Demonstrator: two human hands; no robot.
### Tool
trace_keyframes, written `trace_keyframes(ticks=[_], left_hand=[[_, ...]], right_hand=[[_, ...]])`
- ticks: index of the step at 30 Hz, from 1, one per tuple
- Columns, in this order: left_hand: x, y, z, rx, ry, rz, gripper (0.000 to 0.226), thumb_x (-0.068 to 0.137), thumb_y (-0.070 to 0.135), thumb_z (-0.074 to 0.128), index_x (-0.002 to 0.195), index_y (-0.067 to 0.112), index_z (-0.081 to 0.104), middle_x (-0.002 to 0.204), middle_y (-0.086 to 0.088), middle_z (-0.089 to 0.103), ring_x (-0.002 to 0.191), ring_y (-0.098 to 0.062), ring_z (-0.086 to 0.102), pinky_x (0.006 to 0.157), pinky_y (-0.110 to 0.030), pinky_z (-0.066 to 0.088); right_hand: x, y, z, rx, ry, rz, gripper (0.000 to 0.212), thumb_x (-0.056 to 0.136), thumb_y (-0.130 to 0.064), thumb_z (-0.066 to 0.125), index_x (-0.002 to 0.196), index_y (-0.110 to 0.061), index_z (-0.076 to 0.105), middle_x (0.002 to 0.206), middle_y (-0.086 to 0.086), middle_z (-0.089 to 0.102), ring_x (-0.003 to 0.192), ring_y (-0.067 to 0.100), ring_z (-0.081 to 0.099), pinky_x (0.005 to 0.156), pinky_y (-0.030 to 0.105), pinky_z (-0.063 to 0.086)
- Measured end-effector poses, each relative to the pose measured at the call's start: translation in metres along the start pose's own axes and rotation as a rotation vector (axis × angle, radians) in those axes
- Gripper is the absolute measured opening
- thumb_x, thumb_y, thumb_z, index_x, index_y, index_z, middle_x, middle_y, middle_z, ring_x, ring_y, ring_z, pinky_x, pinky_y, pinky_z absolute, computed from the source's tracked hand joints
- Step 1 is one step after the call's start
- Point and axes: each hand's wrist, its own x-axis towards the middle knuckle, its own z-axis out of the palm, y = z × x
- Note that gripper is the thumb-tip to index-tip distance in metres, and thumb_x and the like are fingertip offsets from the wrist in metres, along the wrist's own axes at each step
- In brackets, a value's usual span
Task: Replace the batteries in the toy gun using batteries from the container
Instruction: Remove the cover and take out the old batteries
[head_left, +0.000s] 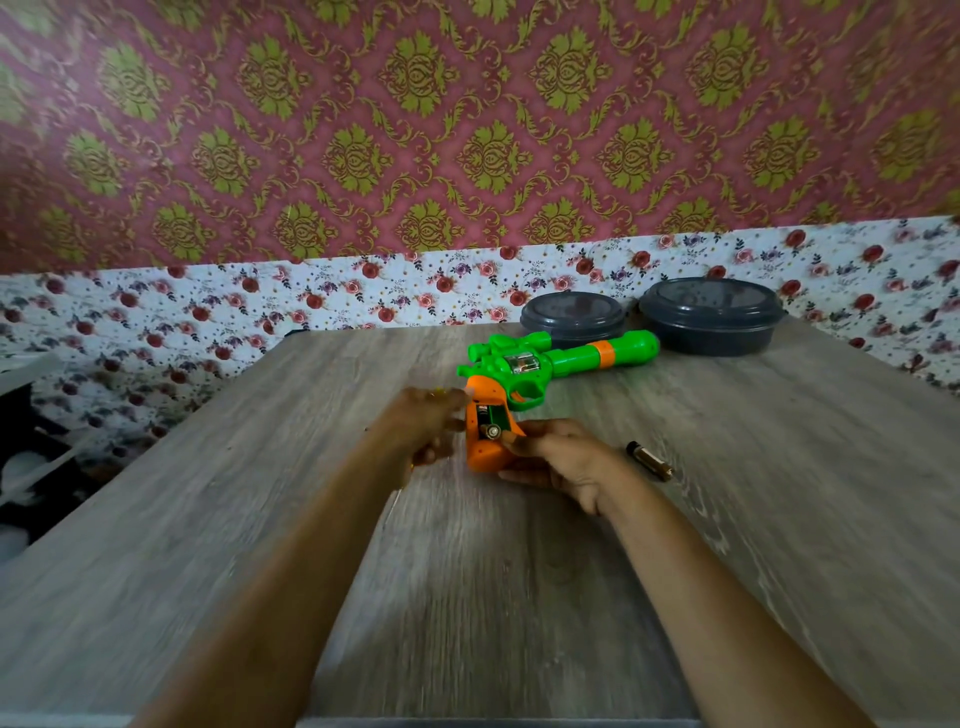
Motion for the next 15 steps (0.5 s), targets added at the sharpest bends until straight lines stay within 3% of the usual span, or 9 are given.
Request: trace_keyframes(ticks=[3,5,9,13,15], left_hand=[[0.001,-0.01,0.01,0.024,-0.072,-0.05,0.03,0.091,0.035,0.057,0.079,0.007,0.06,0.04,0.001,0.047,0.029,-0.005,0.029,0.033,-0.01,0.021],[0.001,-0.012,0.011,-0.007,-0.086,-0.041,0.033,0.091,0.033,0.057,0.068,0.011,0.053,0.03,0.007,0.037,0.024,-0.003,0.027,0.031,-0.009,0.019],[0.004,-0.011,0.009,-0.15,-0.03,0.032,0.037,0.09,0.027,0.06,0.06,0.011,0.046,0.029,0.008,0.032,0.025,-0.003,0.024,0.031,-0.012,0.021],[0.006,-0.015,0.017,-0.039,0.111,0.189,0.04,0.086,0.025,0.065,0.053,0.013,0.047,0.036,0.004,0.038,0.032,-0.009,0.035,0.037,-0.018,0.028],[0.004,-0.016,0.022,0.18,0.175,0.341,0.039,0.085,0.028,0.066,0.054,0.014,0.046,0.045,0.002,0.04,0.042,-0.012,0.039,0.044,-0.023,0.028]], right_hand=[[0.001,0.0,-0.002,0.013,-0.036,-0.012,0.031,0.087,-0.001,0.056,0.116,0.008,0.057,0.063,-0.004,0.07,0.057,0.004,0.066,0.054,0.02,0.057],[0.003,0.001,-0.002,0.044,-0.058,-0.023,0.03,0.087,0.0,0.055,0.116,0.007,0.056,0.062,-0.004,0.071,0.057,0.004,0.067,0.055,0.02,0.057],[0.001,-0.004,0.006,0.236,-0.067,-0.002,0.015,0.092,-0.006,0.049,0.102,0.0,0.058,0.071,0.006,0.07,0.059,0.012,0.069,0.053,0.025,0.058],[-0.008,-0.005,0.013,0.485,-0.051,0.139,0.04,0.097,-0.031,0.041,0.118,0.002,0.051,0.095,0.021,0.059,0.088,0.029,0.061,0.057,0.037,0.058],[-0.012,-0.004,0.014,0.6,-0.04,0.196,0.048,0.097,-0.034,0.039,0.12,0.006,0.047,0.096,0.026,0.058,0.107,0.037,0.057,0.07,0.044,0.056]])
